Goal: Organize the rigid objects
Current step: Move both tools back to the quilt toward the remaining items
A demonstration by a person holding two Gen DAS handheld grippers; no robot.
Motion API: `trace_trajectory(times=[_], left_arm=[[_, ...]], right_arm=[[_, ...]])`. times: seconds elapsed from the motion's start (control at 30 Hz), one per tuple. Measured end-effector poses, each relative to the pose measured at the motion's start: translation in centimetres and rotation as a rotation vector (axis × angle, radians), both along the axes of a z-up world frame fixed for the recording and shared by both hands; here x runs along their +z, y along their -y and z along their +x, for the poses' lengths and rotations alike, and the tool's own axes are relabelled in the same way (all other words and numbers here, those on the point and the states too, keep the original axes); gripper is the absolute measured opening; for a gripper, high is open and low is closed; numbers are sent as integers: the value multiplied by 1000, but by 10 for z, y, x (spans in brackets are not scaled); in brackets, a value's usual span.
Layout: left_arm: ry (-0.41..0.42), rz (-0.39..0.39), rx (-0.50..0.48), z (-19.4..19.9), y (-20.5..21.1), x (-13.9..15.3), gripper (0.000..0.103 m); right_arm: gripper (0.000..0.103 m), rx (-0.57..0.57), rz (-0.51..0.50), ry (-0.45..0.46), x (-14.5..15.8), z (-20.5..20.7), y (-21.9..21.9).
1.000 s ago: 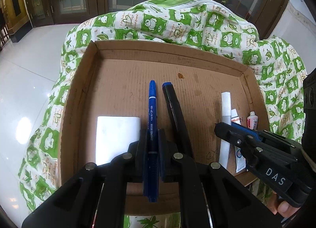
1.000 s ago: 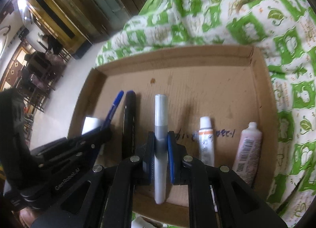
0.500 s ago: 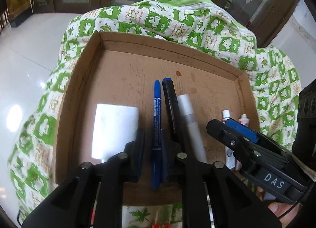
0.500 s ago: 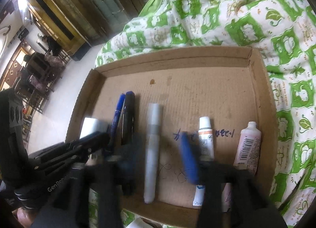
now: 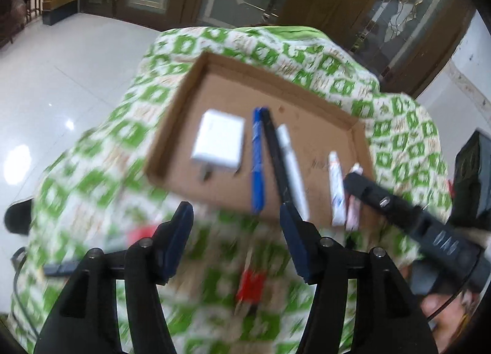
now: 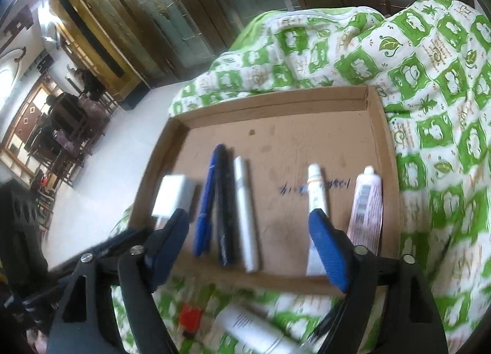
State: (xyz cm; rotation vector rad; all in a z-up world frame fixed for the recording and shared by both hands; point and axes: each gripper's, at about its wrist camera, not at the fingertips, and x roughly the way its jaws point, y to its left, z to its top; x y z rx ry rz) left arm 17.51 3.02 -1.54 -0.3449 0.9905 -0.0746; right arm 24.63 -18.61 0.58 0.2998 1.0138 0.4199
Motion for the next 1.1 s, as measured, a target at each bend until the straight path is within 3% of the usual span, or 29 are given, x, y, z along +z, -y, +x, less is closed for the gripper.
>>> trace_trajectory(times=[0.17, 0.3, 0.4, 0.5, 0.63, 0.87, 0.97, 1.1], left_arm=[[-77, 46, 13, -39, -10, -20, 58], [-102, -5, 74, -64, -24, -26, 58], [-77, -67, 123, -77, -36, -21, 59], [-66, -77, 158, -81, -41, -19, 65], [-138, -54, 166, -78, -40, -29, 65], [-136, 5, 110, -72, -32, -23, 65], [-128, 116, 57, -57, -35, -11, 65], [-144, 339, -77, -37, -36, -5, 65]], right_arm=[[92, 57, 0, -47, -5, -36, -8], [93, 107, 8, -114, -17, -59, -13], [94, 129, -1, -146, -21, -81, -11], [95, 131, -3, -154, -22, -95, -2], [95, 97, -3, -154, -20, -101, 8], [95, 93, 4, -161, -19, -102, 10], [95, 96, 8, -165, -21, -101, 8], [95, 93, 12, -178, -25, -98, 7]])
